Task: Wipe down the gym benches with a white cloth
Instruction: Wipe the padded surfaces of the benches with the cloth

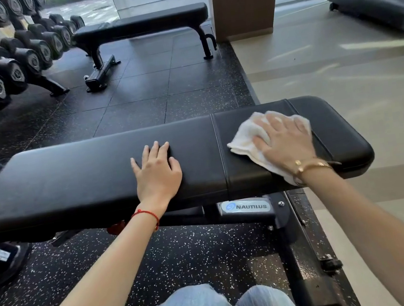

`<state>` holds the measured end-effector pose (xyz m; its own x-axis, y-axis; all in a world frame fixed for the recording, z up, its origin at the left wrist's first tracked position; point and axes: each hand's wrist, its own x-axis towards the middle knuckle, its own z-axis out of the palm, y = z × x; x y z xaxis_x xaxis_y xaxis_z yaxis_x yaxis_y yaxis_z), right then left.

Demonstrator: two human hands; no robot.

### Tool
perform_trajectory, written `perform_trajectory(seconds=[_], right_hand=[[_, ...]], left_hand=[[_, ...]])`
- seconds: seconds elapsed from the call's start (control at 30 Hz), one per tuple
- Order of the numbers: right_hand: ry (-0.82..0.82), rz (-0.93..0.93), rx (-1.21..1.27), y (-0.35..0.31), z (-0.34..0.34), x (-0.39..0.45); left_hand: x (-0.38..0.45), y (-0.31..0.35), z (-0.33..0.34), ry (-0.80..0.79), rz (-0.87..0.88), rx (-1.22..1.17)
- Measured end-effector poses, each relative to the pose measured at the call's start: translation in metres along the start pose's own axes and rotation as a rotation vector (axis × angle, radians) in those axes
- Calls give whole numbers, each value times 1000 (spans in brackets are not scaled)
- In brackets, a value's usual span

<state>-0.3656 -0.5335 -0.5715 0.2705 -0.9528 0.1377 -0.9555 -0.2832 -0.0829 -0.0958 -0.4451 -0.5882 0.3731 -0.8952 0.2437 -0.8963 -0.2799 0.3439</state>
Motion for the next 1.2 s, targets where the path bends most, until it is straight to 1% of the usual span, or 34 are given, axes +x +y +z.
perform_trajectory(seconds=[0.1, 0.2, 0.27, 0.33, 0.4, 0.47, 0.5, 0.57, 0.63, 0.7, 0.77, 0.83, 0.9, 1.03, 1.1, 1.2], right_hand=[[-49, -95, -44, -47, -1, 42], [-61, -252, -37, -86, 1, 41], [-68, -400, 9, -85, 5, 19], [-71, -469, 79, -65, 4, 4], [-44, -412, 76, -41, 3, 16], [-63, -265, 37, -32, 5, 47], [-94, -202, 32, -36, 5, 64], [-137, -166, 36, -58, 6, 86], [-153, -228, 51, -81, 8, 88], [-138, -327, 53, -87, 9, 67], [-102, -416, 56, -78, 9, 33], [-88, -430, 70, -58, 6, 6], [-62, -364, 54, -30, 3, -11], [-13, -117, 8, 34, -2, -18], [-50, -21, 23, 52, -1, -2], [-90, 88, 24, 54, -4, 43]], left_hand=[[1, 1, 1, 12, -1, -1], [0, -1, 0, 22, 2, 9], [-1, -2, 0, 21, 15, 13], [-1, -4, 1, 20, 21, 18], [0, -3, 1, 26, 14, 18], [1, -1, 1, 36, 5, 19], [1, 0, 1, 39, 4, 19], [0, 1, 1, 42, 2, 19], [0, 1, 1, 50, 1, 15], [0, -1, 0, 51, 5, 11], [-1, -1, -1, 49, 19, 2], [-3, 0, -3, 55, 67, 7], [-4, 4, -5, 68, 123, 0], [-9, 25, -4, 61, 179, -69], [-13, 38, 0, 31, 218, -44], [-19, 45, 6, -2, 237, 12]])
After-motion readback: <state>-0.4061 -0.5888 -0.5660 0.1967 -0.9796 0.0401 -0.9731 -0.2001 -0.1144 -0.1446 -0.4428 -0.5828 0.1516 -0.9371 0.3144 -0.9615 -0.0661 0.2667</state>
